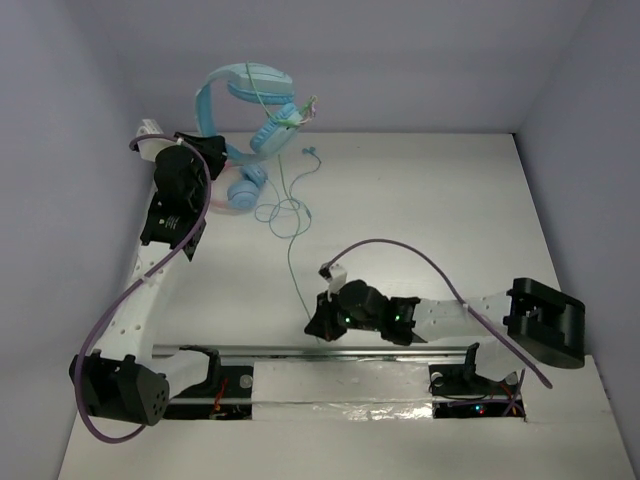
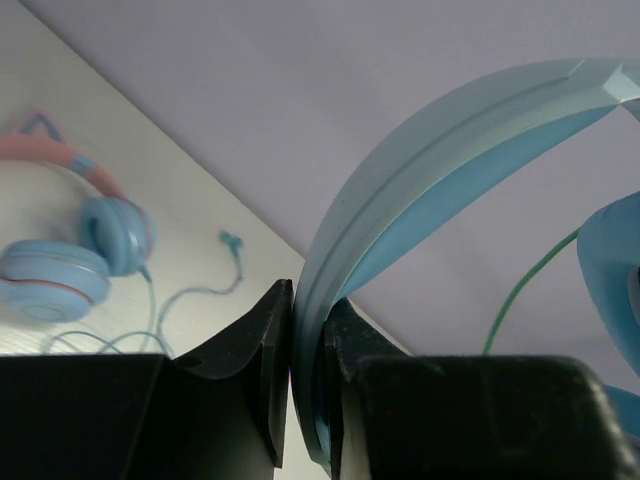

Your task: Wrap the headphones

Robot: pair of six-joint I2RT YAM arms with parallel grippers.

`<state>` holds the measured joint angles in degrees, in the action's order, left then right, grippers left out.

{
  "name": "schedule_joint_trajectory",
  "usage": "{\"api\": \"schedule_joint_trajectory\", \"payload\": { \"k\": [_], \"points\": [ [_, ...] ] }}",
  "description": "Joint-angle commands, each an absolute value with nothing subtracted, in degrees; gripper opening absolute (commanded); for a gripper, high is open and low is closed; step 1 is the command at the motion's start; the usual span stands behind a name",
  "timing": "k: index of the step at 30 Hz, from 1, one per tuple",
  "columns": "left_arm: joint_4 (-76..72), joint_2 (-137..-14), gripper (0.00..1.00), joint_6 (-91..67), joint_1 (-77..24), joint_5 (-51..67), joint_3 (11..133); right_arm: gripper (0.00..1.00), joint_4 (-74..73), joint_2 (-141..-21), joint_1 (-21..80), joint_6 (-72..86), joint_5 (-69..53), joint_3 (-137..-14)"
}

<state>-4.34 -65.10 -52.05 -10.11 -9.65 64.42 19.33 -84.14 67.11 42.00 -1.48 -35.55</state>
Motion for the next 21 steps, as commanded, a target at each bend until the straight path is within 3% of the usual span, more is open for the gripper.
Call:
{"api": "schedule_joint_trajectory", "payload": {
  "k": [1,9,21],
  "points": [
    [-8.5,-63.9,0.0,-50.5,-10.0,-18.5,67.7,0.0,10.2,-81.2,72.9,43.0,5.8,-40.1],
    [-5.9,-65.3,0.0,-44.2,-12.5,-27.7,67.0,0.0,-18.9,-78.5,88.5,39.2,18.8,-58.8],
    [-5.8,-64.4,0.0,-42.3,-24.2,-37.4,51.2,0.0,-44.3,-78.1,90.0,24.7,27.4,-90.2]
  ]
}}
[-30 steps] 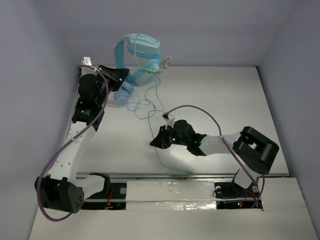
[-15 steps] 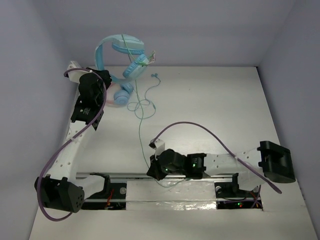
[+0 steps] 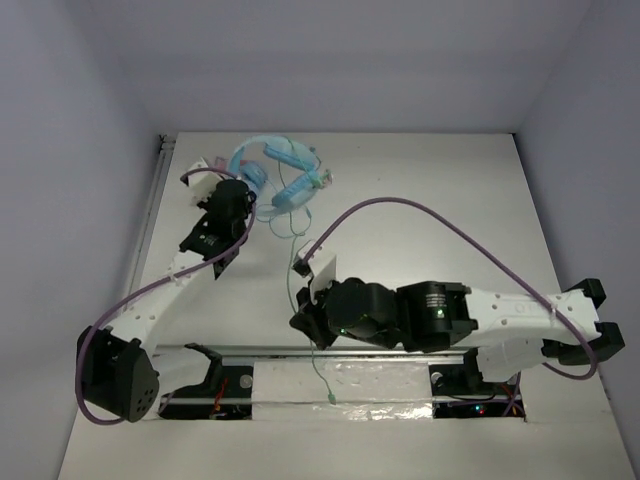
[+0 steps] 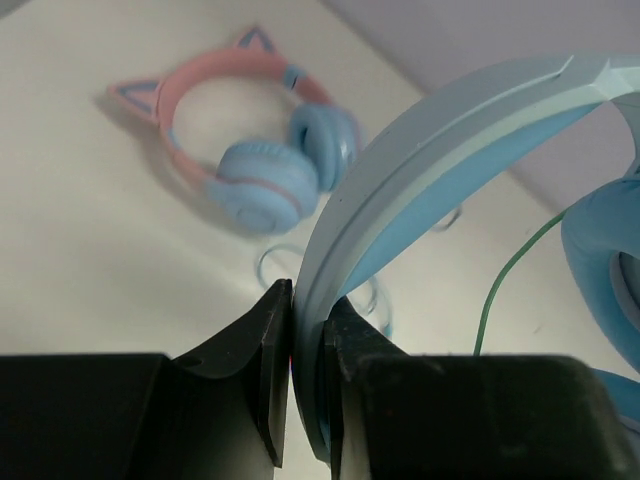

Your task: Wrap the headphones

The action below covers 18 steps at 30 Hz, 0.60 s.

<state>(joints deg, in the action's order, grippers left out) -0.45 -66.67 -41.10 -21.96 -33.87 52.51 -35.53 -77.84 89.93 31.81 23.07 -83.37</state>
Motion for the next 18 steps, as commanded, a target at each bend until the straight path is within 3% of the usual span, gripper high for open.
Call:
{"api": "schedule_joint_trajectory", "payload": {
  "k": [1,6,18],
  "points": [
    [-5.4,-64.2,0.0,-42.6,-26.4,-38.1,50.2,0.0,-47.1,-78.7,90.0,23.7,29.5,-92.4],
    [-7.6,-60.7,0.0,-42.5,-32.4,-38.8,42.0,0.0,-51.7,-82.1,88.3,17.5,30.4,-104.8],
    [-3.7,-55.5,0.0,-34.3,-36.8,-22.3,36.6,0.0,-52.3,-80.7,70.8,7.9,19.3,-109.7]
  ]
}}
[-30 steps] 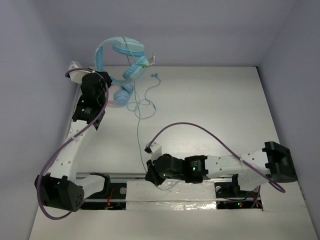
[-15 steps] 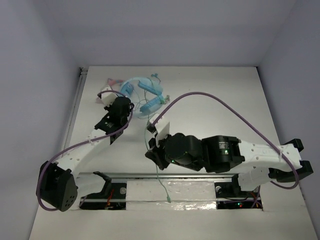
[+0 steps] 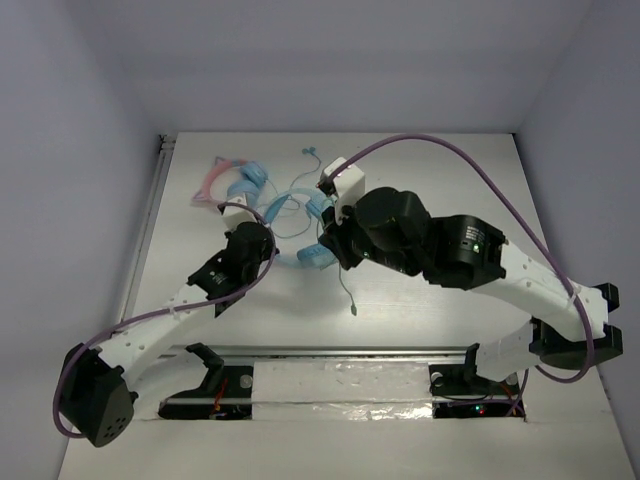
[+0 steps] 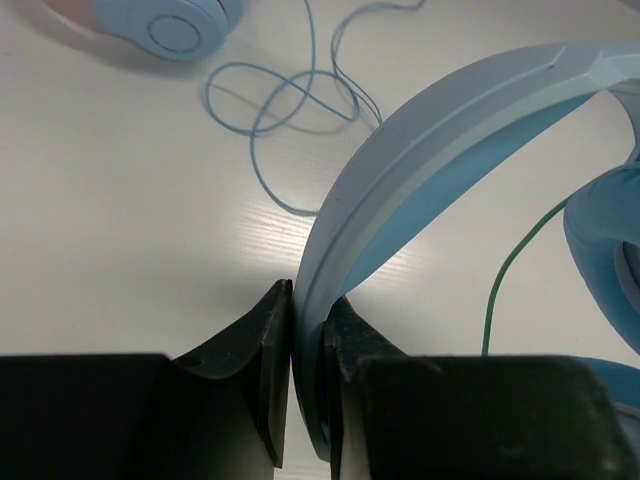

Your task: Wrap the headphones

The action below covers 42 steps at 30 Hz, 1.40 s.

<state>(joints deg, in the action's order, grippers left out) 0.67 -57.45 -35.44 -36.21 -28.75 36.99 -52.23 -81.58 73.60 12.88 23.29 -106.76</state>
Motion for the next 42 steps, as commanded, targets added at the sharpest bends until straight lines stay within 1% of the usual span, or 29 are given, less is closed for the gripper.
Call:
{"api": "schedule_joint_trajectory", "payload": {
  "k": [1,2,4,7,10,12,13,17,18,19,21,23,26,27,31,36,42],
  "points": [
    [-2.9,-55.8,0.0,-33.8,-37.4,-21.5,36.7,0.0,-52.6,-80.8,70.8,7.6,19.9,-109.8],
    [-1.8,-56.2,0.0,-32.9,-38.1,-19.0,37.2,0.0,-53.2,-81.2,70.1,7.2,20.3,-110.0],
    [-0.1,-57.2,0.0,-32.0,-39.2,-18.3,37.5,0.0,-53.5,-81.2,68.7,6.6,20.2,-110.2],
    [1.3,-59.6,0.0,-31.9,-40.3,-15.2,38.0,0.0,-53.7,-81.7,67.5,6.3,15.7,-112.3],
    [0.2,-63.1,0.0,-31.2,-41.0,-11.4,39.1,0.0,-54.1,-84.0,67.5,6.2,10.5,-116.0],
    [-2.5,-65.1,0.0,-30.1,-43.4,-8.4,40.2,0.0,-54.4,-85.6,67.0,5.9,9.8,-118.3],
    [-3.2,-65.7,0.0,-29.6,-44.0,-7.4,40.5,0.0,-54.1,-87.1,66.1,6.0,6.9,-118.9],
    [-7.4,-66.5,0.0,-33.1,-44.6,-7.9,40.1,0.0,-52.5,-91.0,66.1,8.5,-0.3,-121.4],
    [-8.8,-65.3,0.0,-35.2,-44.6,-7.6,39.6,0.0,-51.6,-90.9,66.1,9.7,-2.1,-120.8],
    [-10.3,-64.9,0.0,-36.4,-44.6,-6.9,39.5,0.0,-47.6,-89.9,66.1,10.2,-4.2,-116.8],
    [-13.0,-64.5,0.0,-39.4,-44.6,-5.4,39.5,0.0,-44.7,-86.4,66.1,11.4,-6.4,-113.0],
    [-16.1,-64.9,0.0,-40.9,-43.0,-3.9,39.9,0.0,-41.2,-83.3,66.1,12.7,-9.0,-108.6],
    [-19.2,-67.7,0.0,-42.3,-41.7,-0.3,41.5,0.0,-37.5,-81.5,66.6,14.3,-13.5,-105.3],
    [-19.9,-68.8,0.0,-42.6,-41.7,2.5,42.1,0.0,-37.3,-81.5,66.6,14.8,-14.2,-105.1],
    [-22.3,-69.8,0.0,-43.9,-39.0,3.1,42.8,0.0,-35.8,-82.6,70.6,15.0,-15.3,-104.3],
    [-24.4,-74.2,0.0,-43.9,-37.8,6.4,46.0,0.0,-32.1,-84.3,72.9,16.0,-21.3,-104.4],
    [-26.9,-75.9,0.0,-44.3,-37.3,10.9,46.2,0.0,-27.2,-84.8,73.5,17.6,-23.9,-101.1]
  ]
}}
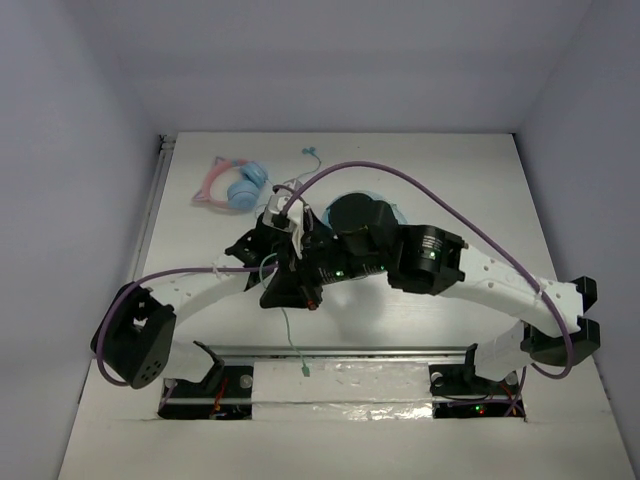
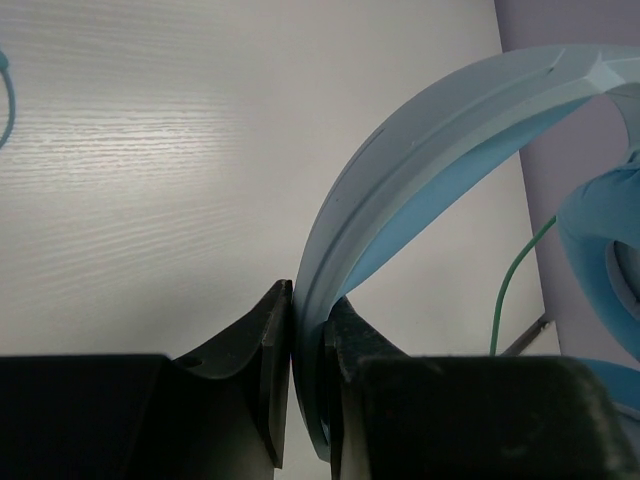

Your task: Wrap the headphones

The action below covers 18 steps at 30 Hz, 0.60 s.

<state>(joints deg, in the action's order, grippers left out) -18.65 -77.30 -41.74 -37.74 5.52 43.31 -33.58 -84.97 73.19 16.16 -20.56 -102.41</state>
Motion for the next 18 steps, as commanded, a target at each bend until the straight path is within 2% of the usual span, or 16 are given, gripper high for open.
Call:
{"api": "schedule_joint_trajectory", "payload": {
  "k": [1,7,12,18],
  "points": [
    [-27.3,-75.8,0.0,-44.9,-37.3,11.3,45.9,0.0,-26.3,-84.6,73.5,17.8,-24.5,-100.0],
    [-30.3,-74.4,0.0,-46.9,-33.8,15.2,44.2,0.0,-19.5,-83.1,74.7,20.4,-25.8,-92.2],
    [-28.8,-72.9,0.0,-45.7,-30.7,17.0,45.7,0.0,-18.6,-83.8,76.5,20.8,-25.8,-91.4],
    [-26.2,-73.7,0.0,-43.0,-33.2,16.5,46.0,0.0,-17.4,-85.4,76.6,20.0,-26.0,-92.0]
  ]
}}
